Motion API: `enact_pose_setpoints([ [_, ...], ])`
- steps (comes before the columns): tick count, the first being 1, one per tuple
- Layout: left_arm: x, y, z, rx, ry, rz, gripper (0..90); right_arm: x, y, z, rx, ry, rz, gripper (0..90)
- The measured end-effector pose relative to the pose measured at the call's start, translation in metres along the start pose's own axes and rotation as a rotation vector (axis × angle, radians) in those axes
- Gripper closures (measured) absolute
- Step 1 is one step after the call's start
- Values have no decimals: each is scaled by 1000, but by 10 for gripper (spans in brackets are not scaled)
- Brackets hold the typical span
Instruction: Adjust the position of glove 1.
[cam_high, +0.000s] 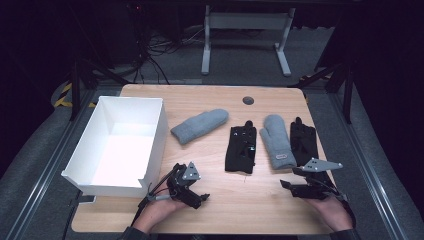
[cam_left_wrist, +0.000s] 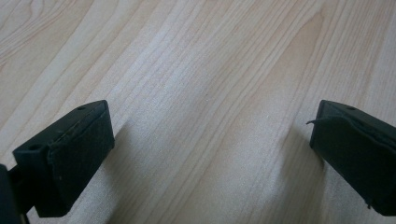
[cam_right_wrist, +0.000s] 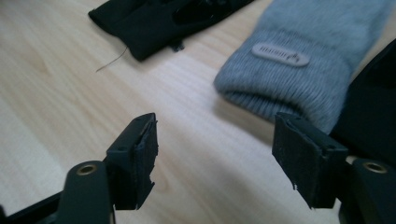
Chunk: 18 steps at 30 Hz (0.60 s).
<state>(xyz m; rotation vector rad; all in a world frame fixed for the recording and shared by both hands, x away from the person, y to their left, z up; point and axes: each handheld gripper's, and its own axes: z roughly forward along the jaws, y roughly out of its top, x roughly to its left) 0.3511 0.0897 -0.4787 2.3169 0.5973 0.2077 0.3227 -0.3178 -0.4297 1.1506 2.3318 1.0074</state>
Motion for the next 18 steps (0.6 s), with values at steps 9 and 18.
enact_pose_setpoints([
  [9,0,0,0,1,0,1,1,-16,34,9,-48,-47,12,404],
  [18,0,0,0,1,-3,3,1,-34,57,32,-47,-74,33,421],
])
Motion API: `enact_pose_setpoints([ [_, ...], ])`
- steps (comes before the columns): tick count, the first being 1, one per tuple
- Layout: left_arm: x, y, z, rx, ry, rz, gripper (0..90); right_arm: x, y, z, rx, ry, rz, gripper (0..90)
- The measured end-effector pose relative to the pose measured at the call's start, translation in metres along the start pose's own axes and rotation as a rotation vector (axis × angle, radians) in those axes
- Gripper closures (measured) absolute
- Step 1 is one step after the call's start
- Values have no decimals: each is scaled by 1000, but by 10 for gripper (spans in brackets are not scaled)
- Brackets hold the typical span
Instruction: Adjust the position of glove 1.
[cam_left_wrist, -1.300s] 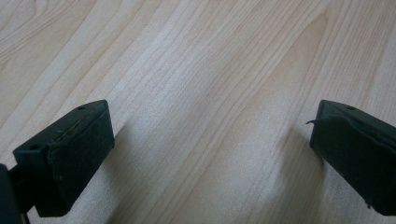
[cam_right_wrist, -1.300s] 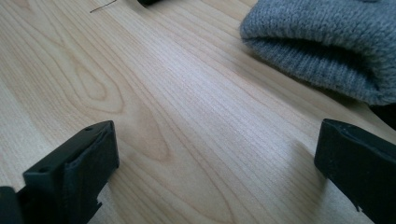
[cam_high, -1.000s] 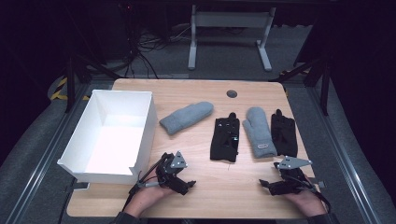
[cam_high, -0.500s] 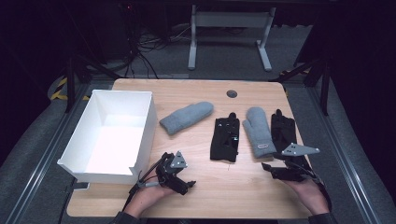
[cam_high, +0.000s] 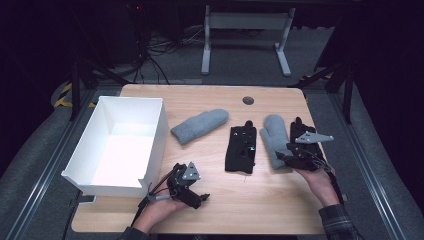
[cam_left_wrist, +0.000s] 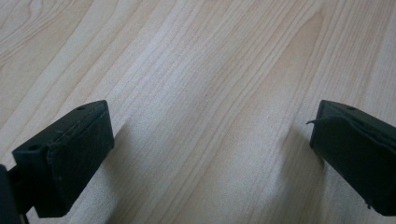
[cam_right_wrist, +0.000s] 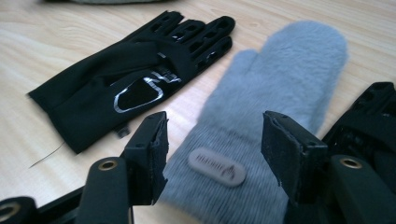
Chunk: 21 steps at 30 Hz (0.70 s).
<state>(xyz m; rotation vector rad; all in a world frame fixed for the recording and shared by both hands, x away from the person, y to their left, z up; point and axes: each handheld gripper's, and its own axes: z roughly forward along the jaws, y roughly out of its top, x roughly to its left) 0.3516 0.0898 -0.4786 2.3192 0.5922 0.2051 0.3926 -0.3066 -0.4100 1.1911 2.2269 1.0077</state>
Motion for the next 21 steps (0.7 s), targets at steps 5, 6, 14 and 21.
enact_pose_setpoints([
  [5,0,0,0,0,0,0,1,-11,7,17,15,-23,22,419],
  [6,0,0,0,0,0,0,1,-13,8,20,18,-24,27,418],
  [14,0,0,0,0,-1,0,1,-27,12,40,25,-47,71,435],
  [21,0,0,0,0,0,0,1,-34,11,53,51,-40,88,507],
])
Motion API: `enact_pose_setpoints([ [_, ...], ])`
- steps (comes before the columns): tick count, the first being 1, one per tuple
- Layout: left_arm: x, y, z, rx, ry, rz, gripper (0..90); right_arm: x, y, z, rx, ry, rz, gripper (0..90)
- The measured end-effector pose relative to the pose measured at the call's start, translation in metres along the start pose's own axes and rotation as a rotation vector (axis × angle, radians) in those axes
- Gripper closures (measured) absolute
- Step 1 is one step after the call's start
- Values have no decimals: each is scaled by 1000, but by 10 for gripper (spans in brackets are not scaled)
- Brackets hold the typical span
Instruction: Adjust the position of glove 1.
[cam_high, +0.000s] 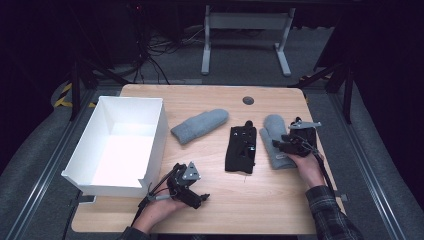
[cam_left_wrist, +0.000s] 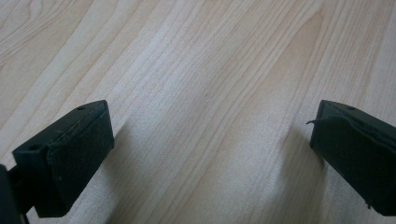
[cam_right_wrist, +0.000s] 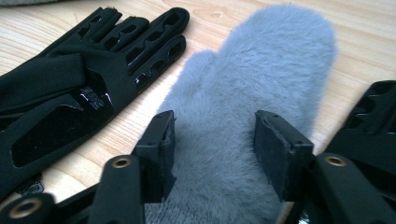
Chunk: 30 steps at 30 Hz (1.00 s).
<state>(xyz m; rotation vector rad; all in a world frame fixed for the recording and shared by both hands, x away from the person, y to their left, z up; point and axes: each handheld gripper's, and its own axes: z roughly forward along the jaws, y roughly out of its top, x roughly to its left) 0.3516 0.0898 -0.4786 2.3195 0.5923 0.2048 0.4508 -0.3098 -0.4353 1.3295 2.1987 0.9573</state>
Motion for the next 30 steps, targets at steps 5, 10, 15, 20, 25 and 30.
enact_pose_setpoints([
  [5,0,0,0,1,-1,2,0,0,-2,8,32,2,-11,584],
  [10,0,0,0,1,-2,2,0,2,-7,12,15,-11,-43,819],
  [15,0,0,0,1,-2,2,0,1,-7,9,0,-3,-43,854],
  [20,0,0,0,1,-1,2,0,0,-5,1,-27,13,-51,859],
  [25,0,0,0,0,-1,2,0,3,-2,-9,-53,36,-57,860],
  [30,0,0,0,1,-1,3,0,9,0,-22,-66,69,-71,860],
])
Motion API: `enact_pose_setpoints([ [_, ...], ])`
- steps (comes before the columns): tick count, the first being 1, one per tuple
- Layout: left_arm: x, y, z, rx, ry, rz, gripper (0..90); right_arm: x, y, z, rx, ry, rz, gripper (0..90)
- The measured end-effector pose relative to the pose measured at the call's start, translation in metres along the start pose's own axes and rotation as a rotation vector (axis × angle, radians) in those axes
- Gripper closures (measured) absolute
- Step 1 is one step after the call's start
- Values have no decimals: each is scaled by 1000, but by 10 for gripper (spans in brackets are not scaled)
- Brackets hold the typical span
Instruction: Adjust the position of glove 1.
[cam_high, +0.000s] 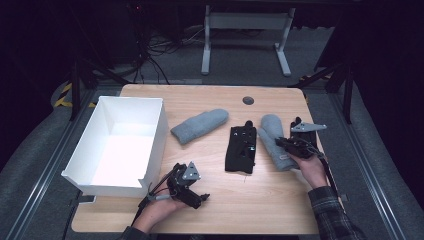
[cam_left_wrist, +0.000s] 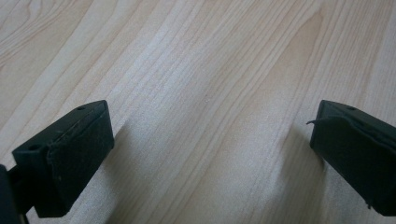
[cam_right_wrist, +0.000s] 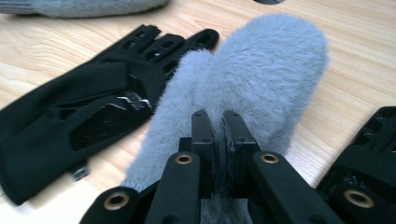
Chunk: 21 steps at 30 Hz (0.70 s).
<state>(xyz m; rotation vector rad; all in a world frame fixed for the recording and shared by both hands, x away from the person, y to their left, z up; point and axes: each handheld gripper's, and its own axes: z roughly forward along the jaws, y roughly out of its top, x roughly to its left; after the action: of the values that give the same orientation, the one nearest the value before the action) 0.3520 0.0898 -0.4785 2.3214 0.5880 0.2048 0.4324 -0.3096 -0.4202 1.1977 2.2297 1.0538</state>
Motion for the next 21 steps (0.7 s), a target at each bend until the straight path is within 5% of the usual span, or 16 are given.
enact_pose_setpoints([
  [10,0,0,0,-3,-1,0,0,21,1,-20,-45,95,-38,859],
  [21,0,0,0,-1,0,2,0,54,1,-24,-56,215,-120,859],
])
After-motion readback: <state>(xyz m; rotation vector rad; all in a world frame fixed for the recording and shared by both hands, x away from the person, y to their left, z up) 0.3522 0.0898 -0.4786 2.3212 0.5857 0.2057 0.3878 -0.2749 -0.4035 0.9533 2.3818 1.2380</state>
